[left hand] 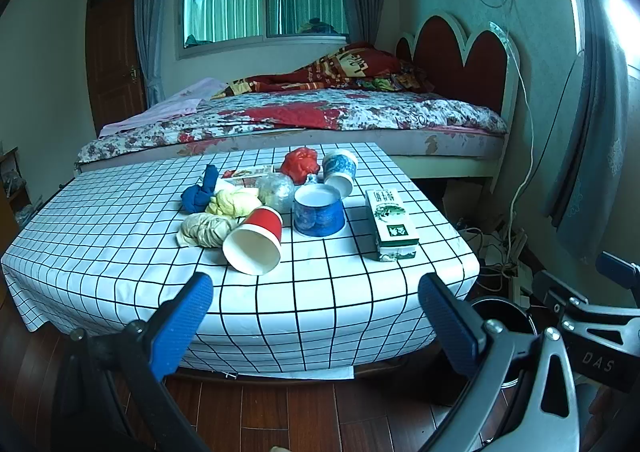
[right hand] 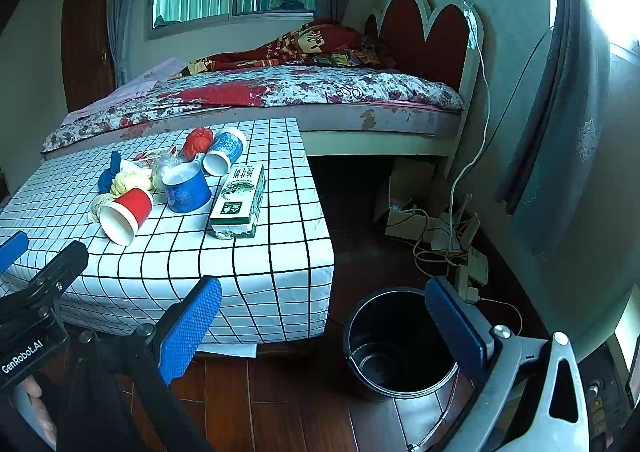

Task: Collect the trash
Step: 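Grasp the red-and-white paper cup with the left tool while the right tool grasps the milk carton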

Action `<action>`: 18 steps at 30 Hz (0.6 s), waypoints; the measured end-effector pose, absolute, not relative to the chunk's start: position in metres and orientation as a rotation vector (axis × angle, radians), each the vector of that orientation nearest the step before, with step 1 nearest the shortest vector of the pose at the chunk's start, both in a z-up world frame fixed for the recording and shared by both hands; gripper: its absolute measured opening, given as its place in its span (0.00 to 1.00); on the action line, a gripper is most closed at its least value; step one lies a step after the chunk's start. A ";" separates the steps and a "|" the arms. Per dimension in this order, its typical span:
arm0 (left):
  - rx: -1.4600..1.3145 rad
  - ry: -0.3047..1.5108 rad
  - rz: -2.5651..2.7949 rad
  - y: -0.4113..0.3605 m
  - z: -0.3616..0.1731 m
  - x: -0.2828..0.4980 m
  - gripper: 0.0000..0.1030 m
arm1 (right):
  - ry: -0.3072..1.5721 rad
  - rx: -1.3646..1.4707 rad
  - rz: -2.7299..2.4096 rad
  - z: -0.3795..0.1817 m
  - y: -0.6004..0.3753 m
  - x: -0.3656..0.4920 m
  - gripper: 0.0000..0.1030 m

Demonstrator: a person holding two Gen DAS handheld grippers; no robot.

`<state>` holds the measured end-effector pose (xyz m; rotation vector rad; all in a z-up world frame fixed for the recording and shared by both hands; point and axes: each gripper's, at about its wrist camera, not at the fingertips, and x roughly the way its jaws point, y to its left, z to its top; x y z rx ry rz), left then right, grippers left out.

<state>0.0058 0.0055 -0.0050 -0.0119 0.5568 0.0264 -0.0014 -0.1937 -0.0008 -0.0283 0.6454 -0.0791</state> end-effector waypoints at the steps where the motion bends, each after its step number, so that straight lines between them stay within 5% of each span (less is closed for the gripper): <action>1: -0.012 0.558 0.027 0.005 -0.005 0.006 0.99 | 0.648 -0.029 -0.079 -0.002 -0.194 -0.001 0.99; 18: -0.079 0.652 0.080 0.063 -0.053 0.059 0.99 | 0.714 -0.014 0.130 -0.038 -0.173 0.058 0.99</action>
